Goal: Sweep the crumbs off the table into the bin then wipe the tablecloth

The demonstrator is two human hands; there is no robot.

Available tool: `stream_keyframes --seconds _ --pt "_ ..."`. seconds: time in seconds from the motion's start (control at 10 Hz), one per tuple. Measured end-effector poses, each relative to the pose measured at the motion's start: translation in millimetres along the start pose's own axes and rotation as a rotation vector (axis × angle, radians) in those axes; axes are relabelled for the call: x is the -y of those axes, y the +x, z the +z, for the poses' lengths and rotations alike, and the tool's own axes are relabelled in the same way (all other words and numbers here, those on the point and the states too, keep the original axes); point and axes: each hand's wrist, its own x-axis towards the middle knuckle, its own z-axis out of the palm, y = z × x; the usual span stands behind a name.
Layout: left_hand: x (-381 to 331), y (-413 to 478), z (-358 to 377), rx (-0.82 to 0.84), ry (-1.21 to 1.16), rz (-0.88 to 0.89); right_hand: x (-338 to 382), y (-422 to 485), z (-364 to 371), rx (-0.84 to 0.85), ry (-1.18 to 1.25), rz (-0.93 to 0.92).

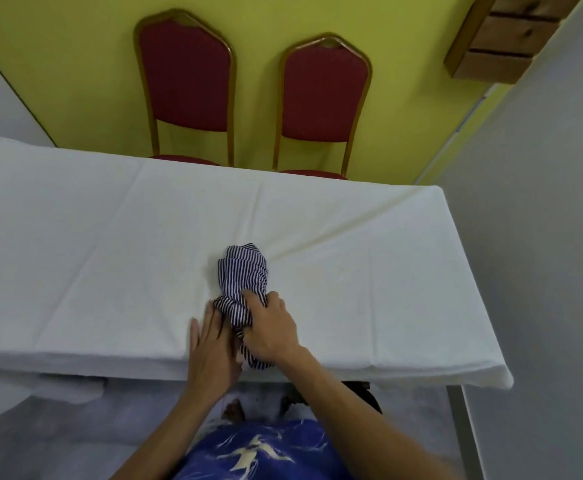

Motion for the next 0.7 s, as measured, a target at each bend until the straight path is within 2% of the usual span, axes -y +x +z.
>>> stream_keyframes --seconds 0.1,0.2,0.3,0.4,0.6,0.7 --pt "-5 1 -4 -0.038 -0.005 -0.039 -28 3 -22 -0.015 -0.036 -0.010" --pt "-8 1 -2 -0.047 -0.030 -0.054 -76 1 -41 -0.142 -0.125 0.060" --pt "-14 0 -7 -0.030 -0.052 -0.084 -116 -3 -61 -0.272 -0.140 0.248" --pt "-21 6 -15 0.007 -0.092 -0.161 -126 1 -65 -0.346 -0.197 0.284" --pt "-50 23 -39 0.147 -0.107 -0.248 -117 2 -69 -0.274 -0.311 0.253" --pt "-52 64 -73 0.141 -0.076 -0.151 -95 22 -97 -0.168 -0.152 0.191"
